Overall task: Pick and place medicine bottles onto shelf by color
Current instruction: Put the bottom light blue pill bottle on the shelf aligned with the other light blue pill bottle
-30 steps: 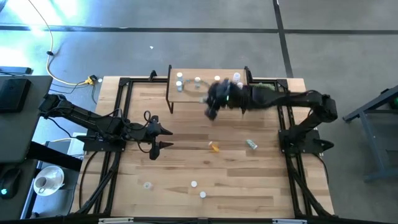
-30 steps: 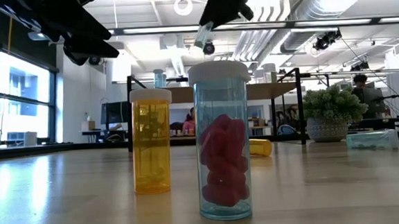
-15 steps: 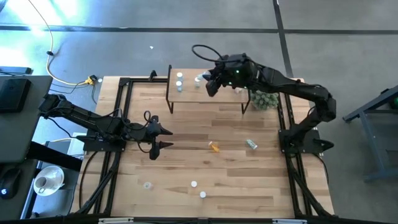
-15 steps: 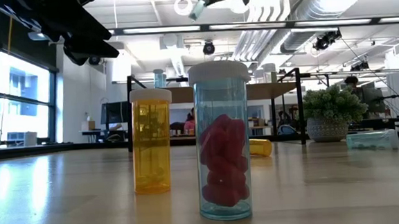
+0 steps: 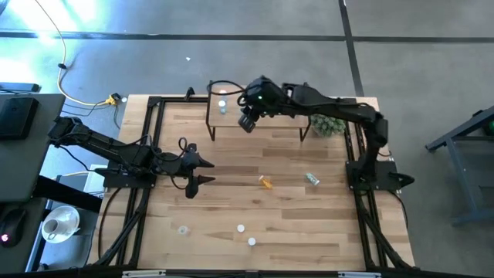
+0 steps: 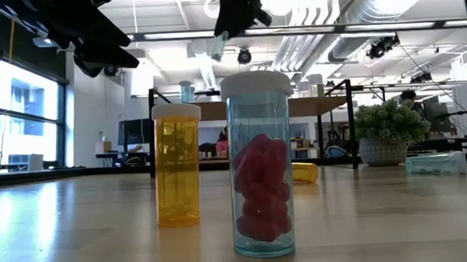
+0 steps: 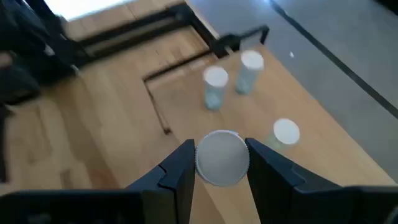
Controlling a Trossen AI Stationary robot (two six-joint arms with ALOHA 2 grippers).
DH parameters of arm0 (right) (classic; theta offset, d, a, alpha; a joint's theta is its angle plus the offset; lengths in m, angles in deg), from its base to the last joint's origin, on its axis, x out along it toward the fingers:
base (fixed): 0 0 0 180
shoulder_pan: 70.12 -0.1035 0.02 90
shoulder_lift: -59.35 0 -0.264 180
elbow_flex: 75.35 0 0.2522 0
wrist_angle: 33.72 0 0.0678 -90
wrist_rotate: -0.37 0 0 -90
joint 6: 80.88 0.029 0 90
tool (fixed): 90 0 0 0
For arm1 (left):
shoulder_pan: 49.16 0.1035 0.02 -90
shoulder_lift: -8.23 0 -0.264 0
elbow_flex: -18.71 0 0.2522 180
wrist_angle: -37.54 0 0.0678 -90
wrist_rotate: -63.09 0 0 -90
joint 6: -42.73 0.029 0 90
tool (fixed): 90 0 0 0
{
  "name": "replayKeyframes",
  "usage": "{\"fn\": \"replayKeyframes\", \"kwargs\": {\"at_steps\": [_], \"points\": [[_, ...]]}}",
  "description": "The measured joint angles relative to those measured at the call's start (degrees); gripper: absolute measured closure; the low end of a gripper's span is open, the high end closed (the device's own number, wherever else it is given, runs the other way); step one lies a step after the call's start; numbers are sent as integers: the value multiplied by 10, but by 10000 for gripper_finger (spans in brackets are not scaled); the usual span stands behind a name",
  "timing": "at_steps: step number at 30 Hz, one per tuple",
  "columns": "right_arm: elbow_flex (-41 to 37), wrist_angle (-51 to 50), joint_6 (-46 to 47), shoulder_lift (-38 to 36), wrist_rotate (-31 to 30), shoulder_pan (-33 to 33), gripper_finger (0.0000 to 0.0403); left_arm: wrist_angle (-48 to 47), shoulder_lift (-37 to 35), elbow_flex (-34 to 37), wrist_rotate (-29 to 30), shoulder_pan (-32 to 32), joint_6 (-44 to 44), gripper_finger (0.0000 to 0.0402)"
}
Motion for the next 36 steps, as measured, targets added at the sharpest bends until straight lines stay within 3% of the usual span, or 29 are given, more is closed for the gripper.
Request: {"fn": "replayKeyframes", "kwargs": {"at_steps": [5, 9, 20, 36], "points": [[32, -39, -29, 37, 13, 8, 285, -1, 0, 0, 0, 0, 3, 174], [32, -43, -59, 50, 51, 18, 285, -3, 0, 0, 0, 0, 0, 174], [31, -59, -80, 89, 87, 60, 285, -3, 0, 0, 0, 0, 0, 174], [31, -50, -87, 105, 93, 81, 285, -3, 0, 0, 0, 0, 0, 174]]}}
